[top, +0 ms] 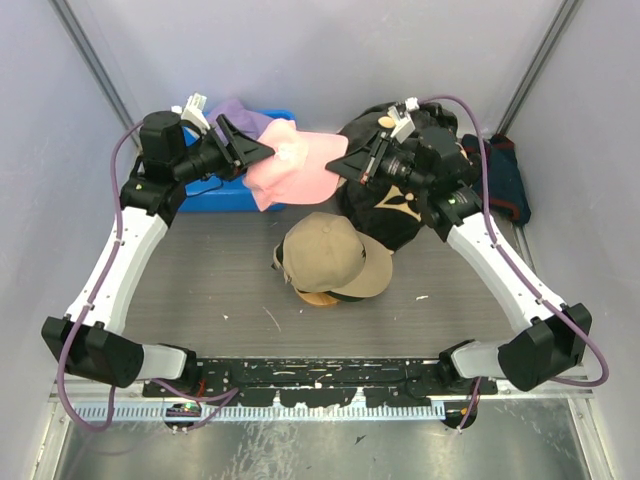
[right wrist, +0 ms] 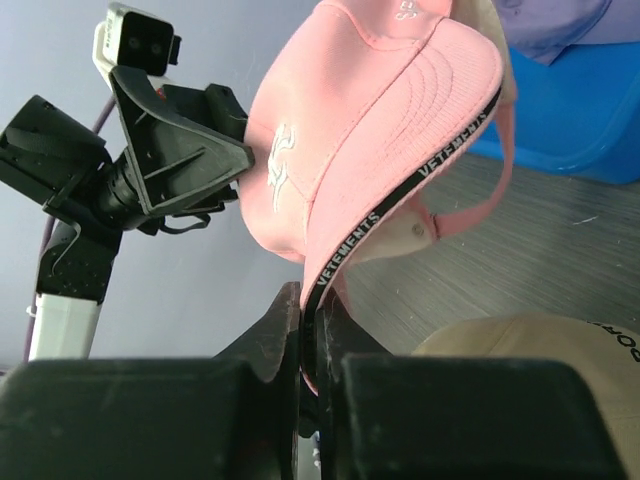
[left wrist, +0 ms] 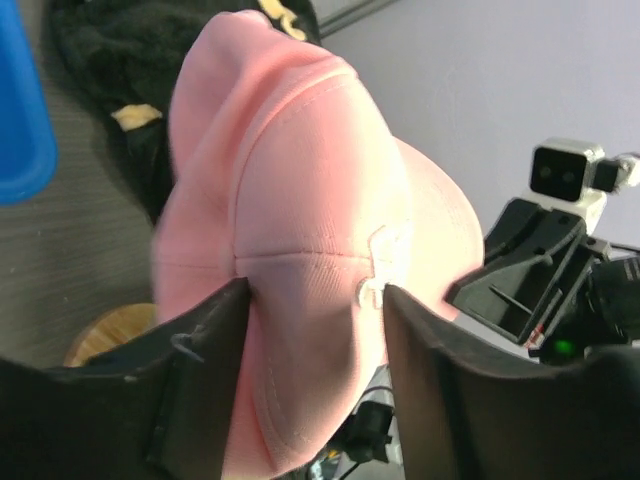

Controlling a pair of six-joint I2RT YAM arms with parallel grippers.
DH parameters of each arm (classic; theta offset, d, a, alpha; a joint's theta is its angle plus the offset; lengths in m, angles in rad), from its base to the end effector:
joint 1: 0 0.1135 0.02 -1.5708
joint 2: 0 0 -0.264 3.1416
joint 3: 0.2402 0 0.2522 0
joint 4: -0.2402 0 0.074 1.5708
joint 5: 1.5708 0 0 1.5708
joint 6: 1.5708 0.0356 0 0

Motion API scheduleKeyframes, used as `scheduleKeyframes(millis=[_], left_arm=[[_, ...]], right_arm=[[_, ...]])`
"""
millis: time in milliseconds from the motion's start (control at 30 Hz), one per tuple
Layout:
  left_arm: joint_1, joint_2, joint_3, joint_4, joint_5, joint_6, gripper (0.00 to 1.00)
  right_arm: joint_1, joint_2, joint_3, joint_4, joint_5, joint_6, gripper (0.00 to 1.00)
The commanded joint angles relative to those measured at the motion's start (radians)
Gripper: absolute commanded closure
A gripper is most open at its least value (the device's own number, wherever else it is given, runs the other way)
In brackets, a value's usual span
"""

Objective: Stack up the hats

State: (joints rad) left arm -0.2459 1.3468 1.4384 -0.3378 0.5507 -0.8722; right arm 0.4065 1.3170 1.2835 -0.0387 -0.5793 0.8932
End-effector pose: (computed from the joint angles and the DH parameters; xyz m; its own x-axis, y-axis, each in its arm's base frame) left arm 0.2874 -0.0913 0.4276 -0.6878 -0.5001 -0.5261 0.2690 0.4975 -0.8247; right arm 0.2716 0.1381 0.4133 -0.6900 0.4128 -0.5945 -0.4702 0.3688 0.8018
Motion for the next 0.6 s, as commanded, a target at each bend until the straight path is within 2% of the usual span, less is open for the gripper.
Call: scheduleKeyframes(millis=[0, 133, 267, 333, 467, 567], left_arm=[[0.007, -0.049, 0.040, -0.111, -0.123, 0.112, 0.31], [0.029, -0.132, -0.004, -0.183, -0.279, 0.186, 0.21], [0.067, -0.185, -0.068, -0.222, -0.349, 0.200, 0.17], [0.078, -0.202, -0.097, -0.251, -0.375, 0.219, 0.15], [0.093, -0.233, -0.191, -0.281, -0.379, 0.240, 0.14], [0.096, -0.265, -0.291, -0.250, -0.330, 0.231, 0.22]], right_arm=[[0.003, -0.004, 0.113, -0.002, 0.013, -0.006, 1.00], [-0.006, 0.010, 0.171, -0.045, -0.012, 0.002, 0.99], [-0.024, 0.018, 0.109, 0.108, -0.087, 0.157, 0.99], [-0.027, 0.015, 0.104, 0.115, -0.084, 0.164, 0.99], [-0.073, -0.004, 0.127, 0.080, -0.092, 0.157, 0.99], [-0.144, -0.021, 0.136, 0.059, -0.120, 0.173, 0.99]])
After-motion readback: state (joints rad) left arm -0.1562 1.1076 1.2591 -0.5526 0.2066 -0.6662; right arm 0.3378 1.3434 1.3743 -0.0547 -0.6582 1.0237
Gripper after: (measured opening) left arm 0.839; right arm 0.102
